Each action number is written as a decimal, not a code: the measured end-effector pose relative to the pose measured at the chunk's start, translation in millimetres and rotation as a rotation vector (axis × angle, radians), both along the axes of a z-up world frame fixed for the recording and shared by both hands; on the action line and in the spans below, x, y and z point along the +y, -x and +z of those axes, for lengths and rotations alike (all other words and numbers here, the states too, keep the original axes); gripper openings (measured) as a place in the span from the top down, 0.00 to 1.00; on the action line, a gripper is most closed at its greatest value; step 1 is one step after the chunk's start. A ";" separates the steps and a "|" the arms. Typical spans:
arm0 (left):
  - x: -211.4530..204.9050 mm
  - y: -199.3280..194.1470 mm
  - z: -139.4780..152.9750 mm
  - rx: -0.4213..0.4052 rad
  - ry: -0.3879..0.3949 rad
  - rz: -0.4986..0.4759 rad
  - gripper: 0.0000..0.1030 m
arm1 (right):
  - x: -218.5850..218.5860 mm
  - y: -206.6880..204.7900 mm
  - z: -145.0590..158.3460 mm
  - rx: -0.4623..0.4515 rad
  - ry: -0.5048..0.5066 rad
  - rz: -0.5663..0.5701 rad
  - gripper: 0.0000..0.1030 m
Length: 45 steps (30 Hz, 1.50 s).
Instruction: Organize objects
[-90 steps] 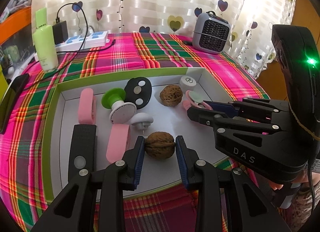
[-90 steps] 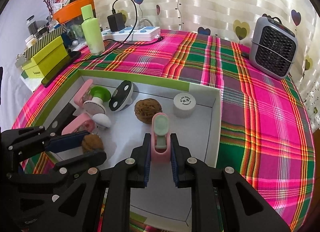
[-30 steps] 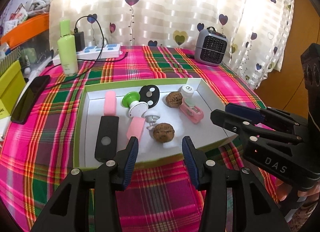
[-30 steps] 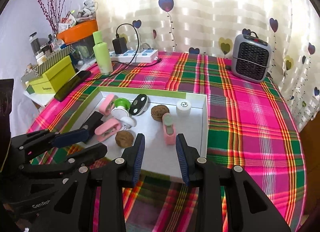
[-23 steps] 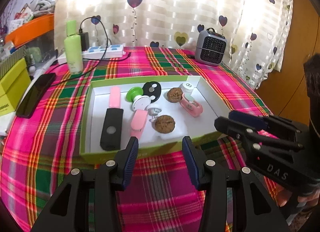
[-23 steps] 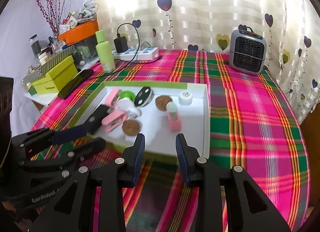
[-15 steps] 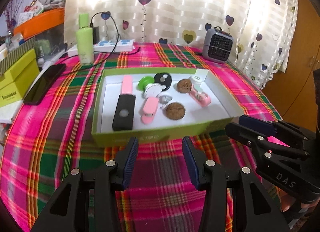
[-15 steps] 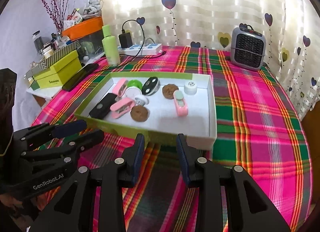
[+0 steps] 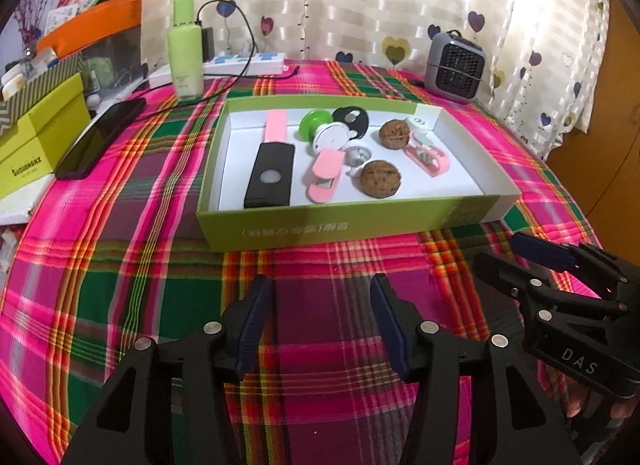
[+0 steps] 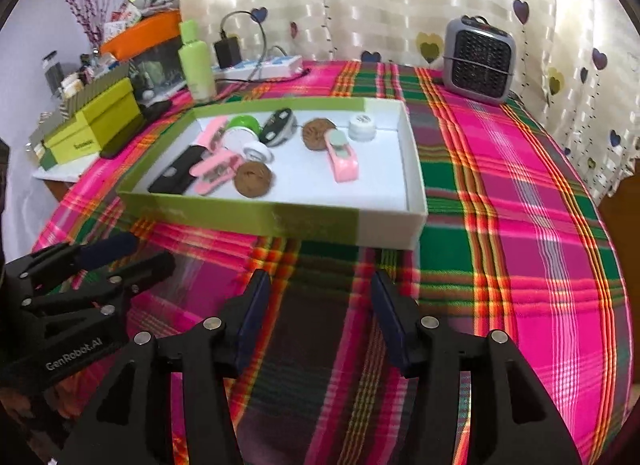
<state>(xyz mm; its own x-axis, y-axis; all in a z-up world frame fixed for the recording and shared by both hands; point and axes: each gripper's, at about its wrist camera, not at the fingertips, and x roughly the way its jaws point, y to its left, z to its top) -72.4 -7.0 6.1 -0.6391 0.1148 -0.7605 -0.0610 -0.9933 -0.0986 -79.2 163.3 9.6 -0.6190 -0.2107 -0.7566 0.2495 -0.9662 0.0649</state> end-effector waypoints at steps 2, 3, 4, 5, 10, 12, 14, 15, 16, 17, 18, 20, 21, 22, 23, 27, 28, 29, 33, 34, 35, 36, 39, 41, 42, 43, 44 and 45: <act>-2.5 1.1 -0.9 -0.006 -0.009 0.008 0.48 | 3.4 1.8 -2.8 -0.011 -0.004 -0.022 0.48; -2.4 1.8 -0.6 -0.006 -0.010 0.008 0.47 | 4.8 2.5 -3.4 -0.015 -0.001 -0.029 0.48; -1.8 2.0 -0.8 -0.008 -0.008 0.006 0.46 | 5.9 2.7 -3.8 -0.020 0.001 -0.037 0.48; -0.1 2.1 -0.9 -0.008 -0.001 0.003 0.44 | 7.4 3.5 -4.6 -0.023 -0.002 -0.048 0.48; 2.5 2.4 -1.6 -0.012 0.009 -0.005 0.40 | 8.0 5.2 -6.1 -0.031 -0.028 -0.068 0.41; 1.2 2.7 -1.5 -0.012 -0.001 -0.004 0.40 | 4.8 5.0 -6.7 -0.032 -0.053 -0.063 0.40; 1.3 2.7 -1.4 -0.012 -0.004 -0.004 0.39 | 0.9 4.9 -7.7 -0.028 -0.098 -0.070 0.36; 0.7 2.8 -1.5 -0.012 -0.003 -0.004 0.39 | 1.7 5.2 -8.1 -0.029 -0.101 -0.078 0.32; 0.5 2.8 -1.5 -0.012 -0.003 -0.004 0.38 | 3.6 6.1 -8.8 -0.034 -0.097 -0.087 0.30; 0.7 2.8 -1.6 -0.013 0.000 -0.004 0.38 | 7.1 7.4 -9.3 -0.041 -0.084 -0.096 0.27; 1.7 2.7 -1.8 -0.013 0.004 -0.004 0.38 | 9.5 8.1 -9.4 -0.044 -0.081 -0.102 0.26; 5.2 2.8 -2.6 -0.016 0.031 -0.005 0.37 | 9.1 8.4 -9.2 -0.044 -0.084 -0.102 0.26; 7.6 3.0 -3.3 -0.018 0.044 -0.006 0.37 | 8.8 8.5 -9.1 -0.044 -0.086 -0.102 0.26; 9.5 3.1 -3.6 -0.020 0.058 -0.007 0.36 | 8.5 8.5 -8.8 -0.044 -0.086 -0.102 0.26; 11.9 3.1 -4.1 -0.022 0.074 -0.007 0.36 | 8.4 8.5 -8.7 -0.044 -0.085 -0.103 0.26; 15.3 3.2 -4.5 -0.024 0.100 -0.006 0.36 | 8.0 8.4 -8.6 -0.044 -0.086 -0.103 0.26; 16.0 3.1 -4.6 -0.024 0.096 -0.006 0.36 | 8.6 8.5 -8.7 -0.044 -0.086 -0.102 0.26; 17.1 2.7 -4.7 -0.024 0.093 -0.006 0.36 | 8.4 8.5 -8.6 -0.044 -0.087 -0.102 0.26; 16.0 4.0 -4.4 -0.025 0.095 0.000 0.35 | 8.4 8.5 -8.6 -0.044 -0.086 -0.102 0.26; 16.0 4.1 -4.5 -0.025 0.095 0.002 0.35 | 8.8 8.6 -8.7 -0.044 -0.086 -0.102 0.26; 16.2 4.4 -4.6 -0.026 0.096 0.003 0.34 | 8.8 8.6 -8.7 -0.044 -0.086 -0.102 0.25; 15.8 4.5 -4.7 -0.026 0.096 0.002 0.34 | 8.6 8.6 -8.7 -0.044 -0.087 -0.102 0.25; 16.2 4.6 -4.6 -0.026 0.094 0.002 0.33 | 8.5 8.6 -8.7 -0.044 -0.086 -0.102 0.25; 16.5 4.6 -4.6 -0.026 0.095 0.002 0.33 | 8.7 8.6 -8.8 -0.044 -0.086 -0.102 0.25; 16.2 4.6 -4.6 -0.025 0.094 0.002 0.33 | 8.7 8.6 -8.8 -0.044 -0.086 -0.102 0.25; 16.1 4.6 -4.6 -0.025 0.094 0.002 0.33 | 8.7 8.6 -8.8 -0.044 -0.086 -0.102 0.25; 16.8 4.7 -4.6 -0.025 0.094 0.002 0.33 | 8.7 8.6 -8.8 -0.044 -0.086 -0.102 0.25; 16.3 4.7 -4.6 -0.026 0.095 0.002 0.33 | 8.5 8.6 -8.8 -0.044 -0.086 -0.102 0.25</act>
